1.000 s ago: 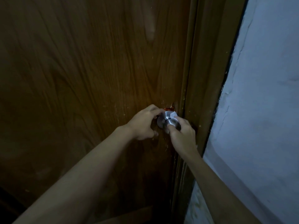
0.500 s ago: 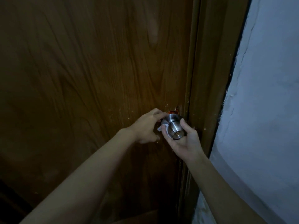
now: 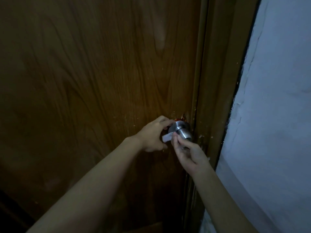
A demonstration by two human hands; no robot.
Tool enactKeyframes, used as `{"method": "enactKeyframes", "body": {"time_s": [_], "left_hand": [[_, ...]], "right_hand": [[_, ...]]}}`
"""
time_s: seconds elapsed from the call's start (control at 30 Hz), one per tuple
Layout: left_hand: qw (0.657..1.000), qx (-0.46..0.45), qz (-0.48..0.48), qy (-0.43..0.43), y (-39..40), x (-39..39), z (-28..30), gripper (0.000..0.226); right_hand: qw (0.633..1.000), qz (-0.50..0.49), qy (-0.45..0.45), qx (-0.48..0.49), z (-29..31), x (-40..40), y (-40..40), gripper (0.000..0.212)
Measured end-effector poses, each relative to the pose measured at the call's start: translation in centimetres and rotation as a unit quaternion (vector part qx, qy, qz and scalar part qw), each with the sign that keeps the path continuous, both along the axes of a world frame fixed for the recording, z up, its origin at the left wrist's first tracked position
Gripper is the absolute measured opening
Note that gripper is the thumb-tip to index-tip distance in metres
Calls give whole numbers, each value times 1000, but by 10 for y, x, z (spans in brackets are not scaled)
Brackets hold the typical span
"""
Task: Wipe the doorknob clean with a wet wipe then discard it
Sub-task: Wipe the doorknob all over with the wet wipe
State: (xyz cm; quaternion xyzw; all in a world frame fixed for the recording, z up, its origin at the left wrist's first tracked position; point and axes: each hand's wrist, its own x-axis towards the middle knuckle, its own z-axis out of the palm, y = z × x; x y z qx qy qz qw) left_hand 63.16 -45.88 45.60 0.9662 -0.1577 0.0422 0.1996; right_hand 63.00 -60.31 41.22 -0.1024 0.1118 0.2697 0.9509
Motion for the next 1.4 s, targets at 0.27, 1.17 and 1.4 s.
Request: {"method": "enactKeyframes", "body": {"time_s": [0.27, 1.17, 1.4], "left_hand": [[1000, 4, 5, 17, 0, 2, 1, 89], [968, -224, 107, -28, -8, -39, -23, 60], [959, -254, 128, -9, -4, -56, -32, 57]], "right_hand": [[780, -263, -196, -532, -9, -18, -21, 23], [232, -190, -581, -757, -33, -7, -6, 43], [252, -241, -611, -710, -48, -26, -5, 35]]}}
